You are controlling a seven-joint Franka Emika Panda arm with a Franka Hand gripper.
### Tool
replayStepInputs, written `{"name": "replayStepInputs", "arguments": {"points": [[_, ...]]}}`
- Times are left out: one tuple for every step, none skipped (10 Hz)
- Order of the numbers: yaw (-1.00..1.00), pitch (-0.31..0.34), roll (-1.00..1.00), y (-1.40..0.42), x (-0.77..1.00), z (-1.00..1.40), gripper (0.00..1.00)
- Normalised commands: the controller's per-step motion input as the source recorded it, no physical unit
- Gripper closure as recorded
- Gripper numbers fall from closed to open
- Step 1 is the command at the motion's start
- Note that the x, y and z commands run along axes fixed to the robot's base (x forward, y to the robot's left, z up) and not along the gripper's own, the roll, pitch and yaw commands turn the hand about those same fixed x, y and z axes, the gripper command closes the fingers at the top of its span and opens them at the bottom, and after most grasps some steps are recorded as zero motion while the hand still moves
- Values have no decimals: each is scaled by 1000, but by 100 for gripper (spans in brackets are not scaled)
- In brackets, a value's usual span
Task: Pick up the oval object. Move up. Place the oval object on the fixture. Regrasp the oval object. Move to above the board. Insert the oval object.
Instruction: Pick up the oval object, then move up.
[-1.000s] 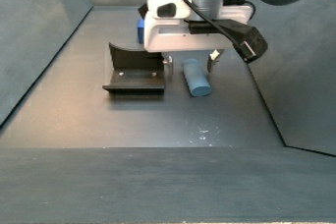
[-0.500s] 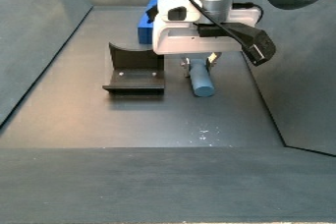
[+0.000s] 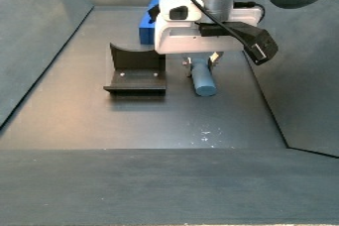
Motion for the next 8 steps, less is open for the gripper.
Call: {"name": "replayStepInputs", "arguments": {"points": [[0,0,0,0,0,0,100],[0,0,0,0,0,0,100],[0,0,0,0,0,0,100],[0,0,0,0,0,0,100],[0,0,0,0,0,0,100],[0,0,0,0,0,0,100],[0,0,0,0,0,833,100],[-11,-21,0,-20,39,864,100]]}}
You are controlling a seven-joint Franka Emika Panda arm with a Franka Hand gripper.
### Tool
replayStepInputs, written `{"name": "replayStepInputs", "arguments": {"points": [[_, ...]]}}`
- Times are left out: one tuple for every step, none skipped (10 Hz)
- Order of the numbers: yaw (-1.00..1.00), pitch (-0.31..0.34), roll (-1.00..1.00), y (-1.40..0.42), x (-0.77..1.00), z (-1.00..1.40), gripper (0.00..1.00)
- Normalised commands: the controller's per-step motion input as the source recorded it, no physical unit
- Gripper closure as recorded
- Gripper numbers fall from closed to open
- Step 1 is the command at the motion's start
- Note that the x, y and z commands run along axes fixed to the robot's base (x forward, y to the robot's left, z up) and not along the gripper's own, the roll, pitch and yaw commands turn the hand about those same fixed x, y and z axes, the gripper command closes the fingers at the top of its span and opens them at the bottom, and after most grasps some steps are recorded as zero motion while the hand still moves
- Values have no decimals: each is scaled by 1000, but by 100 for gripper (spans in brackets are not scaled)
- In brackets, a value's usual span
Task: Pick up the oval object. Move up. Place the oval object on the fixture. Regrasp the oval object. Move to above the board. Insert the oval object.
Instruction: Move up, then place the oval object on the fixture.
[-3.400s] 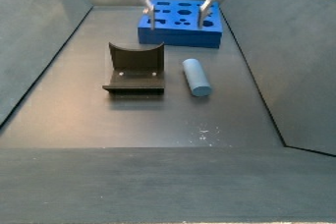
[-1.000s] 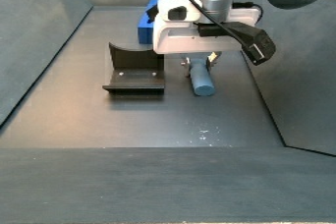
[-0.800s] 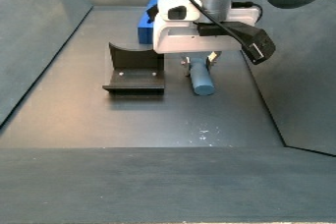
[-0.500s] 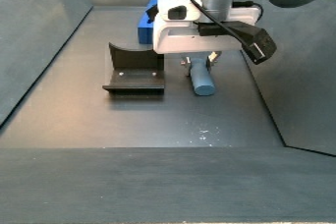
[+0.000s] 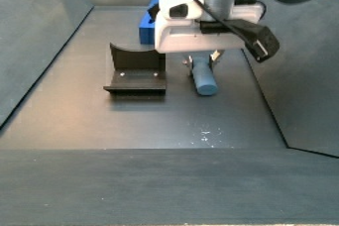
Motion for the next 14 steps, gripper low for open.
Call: {"name": "replayStepInputs", "arguments": {"points": [[-6,-6,-9,-22,16,750,100],[3,3,-18,-16,2,623,100],[12,11,-32,-14,-12,432,100],[16,13,-40,-13,-14,331,100],[0,0,0,0,0,1000,100],[4,-4,-7,3,6,1000,100],[8,21,-21,-3,-11,1000,100],[12,24,-29,-4,-16,1000,100],[20,23,-45,-8,-20,1000,100],[23,21,-58,-12,-23,1000,100],[25,20,-72,-13,-26,1000,100],[23,22,-81,-14,-26,982,100],[15,26,-90,-10,-17,769,100],[11,31,-95,-7,-12,660,100]]}}
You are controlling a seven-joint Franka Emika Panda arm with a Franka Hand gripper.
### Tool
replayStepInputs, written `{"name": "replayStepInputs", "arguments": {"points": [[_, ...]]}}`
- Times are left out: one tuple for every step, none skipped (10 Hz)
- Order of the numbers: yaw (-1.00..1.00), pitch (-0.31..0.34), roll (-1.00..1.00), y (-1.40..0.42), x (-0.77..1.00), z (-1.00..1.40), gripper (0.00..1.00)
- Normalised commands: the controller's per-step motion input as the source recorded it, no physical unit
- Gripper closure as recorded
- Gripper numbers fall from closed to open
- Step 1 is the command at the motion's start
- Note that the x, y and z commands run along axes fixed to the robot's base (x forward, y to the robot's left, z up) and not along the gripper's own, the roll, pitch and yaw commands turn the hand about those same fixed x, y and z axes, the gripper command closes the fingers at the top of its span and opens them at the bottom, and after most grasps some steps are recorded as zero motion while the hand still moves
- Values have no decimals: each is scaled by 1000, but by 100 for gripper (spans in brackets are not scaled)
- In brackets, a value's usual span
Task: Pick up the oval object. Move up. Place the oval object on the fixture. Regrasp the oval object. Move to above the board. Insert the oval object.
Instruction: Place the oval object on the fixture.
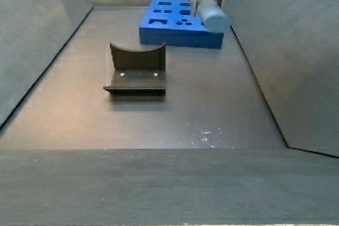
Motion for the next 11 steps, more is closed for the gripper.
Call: {"name": "replayStepInputs", "arguments": {"points": [[0,46,-106,-5,-1,389,100],[-4,52,-110,-4,2,273,100],[-756,151,114,-236,1000,-322,100],[-713,147,113,-228,1000,-364,100],[-524,119,120,-191,1000,-331,100],[-350,97,116,-170,1000,-287,100],[-192,79,95,-157,1000,-260,100],[-110,65,79,-137,1000,-242,100],[-40,49,76,-119,1000,-212,100],[-14,47,83,-111,1000,-196,100],[0,47,94,-99,1000,-180,100]]}}
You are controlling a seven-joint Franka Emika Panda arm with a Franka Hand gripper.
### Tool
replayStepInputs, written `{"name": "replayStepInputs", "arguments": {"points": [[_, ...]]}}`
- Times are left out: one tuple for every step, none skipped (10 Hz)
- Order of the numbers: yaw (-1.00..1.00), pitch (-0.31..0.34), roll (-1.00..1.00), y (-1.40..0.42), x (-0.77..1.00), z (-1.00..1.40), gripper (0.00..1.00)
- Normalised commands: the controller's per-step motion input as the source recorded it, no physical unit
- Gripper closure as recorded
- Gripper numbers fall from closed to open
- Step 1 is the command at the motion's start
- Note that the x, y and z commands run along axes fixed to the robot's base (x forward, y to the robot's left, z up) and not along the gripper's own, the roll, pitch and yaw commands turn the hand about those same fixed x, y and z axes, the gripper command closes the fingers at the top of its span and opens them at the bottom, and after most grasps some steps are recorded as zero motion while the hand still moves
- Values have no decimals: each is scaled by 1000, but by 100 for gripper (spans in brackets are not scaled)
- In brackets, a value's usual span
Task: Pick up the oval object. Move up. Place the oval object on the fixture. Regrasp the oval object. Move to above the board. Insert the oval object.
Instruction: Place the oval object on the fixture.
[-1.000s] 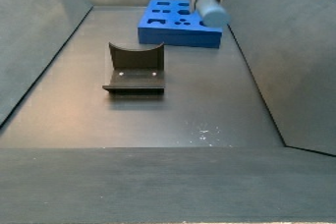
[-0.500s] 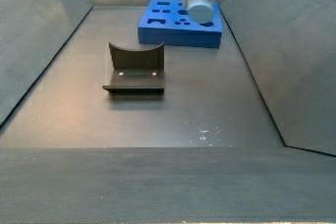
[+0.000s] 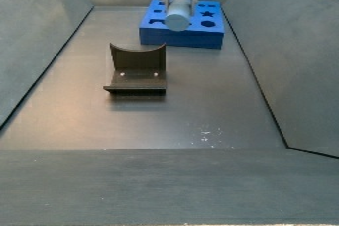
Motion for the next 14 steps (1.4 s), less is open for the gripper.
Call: {"name": "replayStepInputs", "arguments": {"points": [[12,49,109,-85,1000,-156,100],[19,53,119,-75,1000,-138,100],[20,58,121,-68,1000,-121,100],[22,70,123,-56,1000,-100,100],[24,81,124,-51,1000,-87,100],[28,88,124,-47,1000,-77,100],[136,-123,-1000,762,712,843,100],[132,-116,-1000,758,623,844,100],[105,-78,-1000,588,401,633,100],[99,-48,-1000,345,180,360,100],[92,-32,-1000,165,48,147,100],[85,-38,-1000,88,21,51,100],[75,-19,-1000,73,25,46,100],[60,27,-1000,58,34,31,100]]}}
